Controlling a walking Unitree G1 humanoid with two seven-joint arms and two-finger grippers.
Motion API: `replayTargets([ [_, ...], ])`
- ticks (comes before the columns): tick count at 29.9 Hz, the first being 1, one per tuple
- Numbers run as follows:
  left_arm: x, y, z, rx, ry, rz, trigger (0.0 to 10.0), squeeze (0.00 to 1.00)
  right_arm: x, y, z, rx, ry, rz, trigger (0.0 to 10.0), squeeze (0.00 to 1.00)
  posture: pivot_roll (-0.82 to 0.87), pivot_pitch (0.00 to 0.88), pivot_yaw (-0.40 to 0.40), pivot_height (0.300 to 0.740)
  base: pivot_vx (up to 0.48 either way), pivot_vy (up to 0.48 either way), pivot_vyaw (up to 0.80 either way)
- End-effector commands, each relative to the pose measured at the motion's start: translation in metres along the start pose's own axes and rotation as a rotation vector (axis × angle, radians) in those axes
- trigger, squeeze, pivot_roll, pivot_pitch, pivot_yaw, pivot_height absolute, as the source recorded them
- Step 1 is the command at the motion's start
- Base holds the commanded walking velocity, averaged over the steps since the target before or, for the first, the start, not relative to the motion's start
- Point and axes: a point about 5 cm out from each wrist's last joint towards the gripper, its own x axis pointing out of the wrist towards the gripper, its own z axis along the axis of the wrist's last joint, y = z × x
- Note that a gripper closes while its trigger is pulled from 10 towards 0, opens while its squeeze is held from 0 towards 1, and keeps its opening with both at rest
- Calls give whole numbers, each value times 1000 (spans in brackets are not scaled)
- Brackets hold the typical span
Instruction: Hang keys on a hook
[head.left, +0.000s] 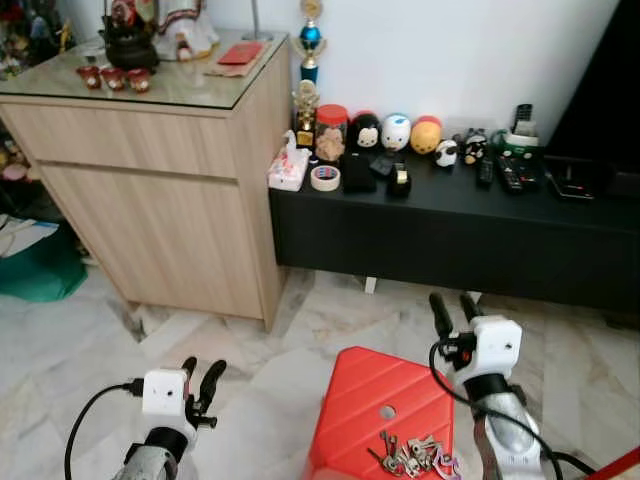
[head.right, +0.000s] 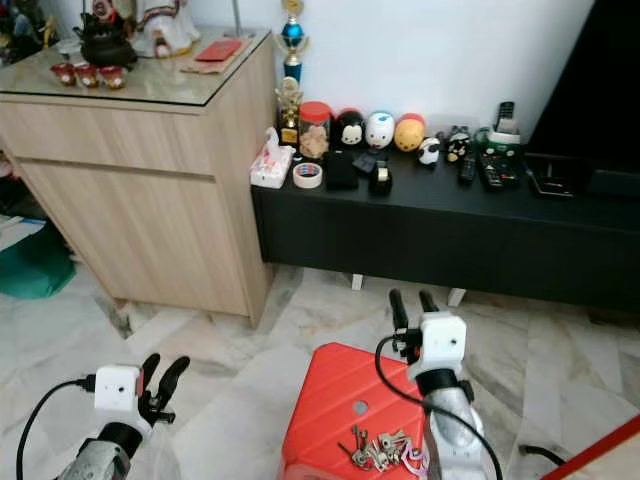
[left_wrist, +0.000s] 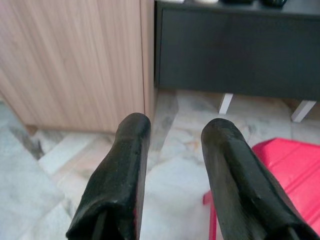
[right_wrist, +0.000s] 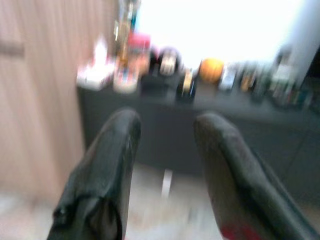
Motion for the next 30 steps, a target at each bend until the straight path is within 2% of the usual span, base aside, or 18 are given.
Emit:
replayTargets([
  [1, 2, -2, 9, 13, -32, -8, 10000, 0, -1, -2, 2, 12, -6, -19, 10000, 0, 14, 0, -31, 740, 0, 0, 0],
  [4, 3, -2, 16, 10, -58, 5, 10000, 0, -6, -1, 3, 30, 6, -37, 10000, 0, 17, 0, -32, 740, 0, 0, 0],
  [6, 4, -2, 23, 3, -84, 24, 10000, 0, -21, -3, -1, 43, 57, -90, 10000, 0, 19, 0, -31, 740, 0, 0, 0],
  [12, 10, 0, 22, 5, -73, 27, 10000, 0, -33, -5, -13, 38, 134, -126, 10000, 0, 10, 0, -25, 740, 0, 0, 0],
  [21, 14, 1, 27, 6, -74, 32, 10000, 0, -26, -7, -12, 34, 208, -122, 10000, 0, 16, 0, -29, 740, 0, 0, 0],
  [30, 19, -3, 28, -1, -71, 26, 10000, 0, -23, -3, -15, 39, 242, -97, 10000, 0, 19, 11, -31, 685, 0, 0, 0],
])
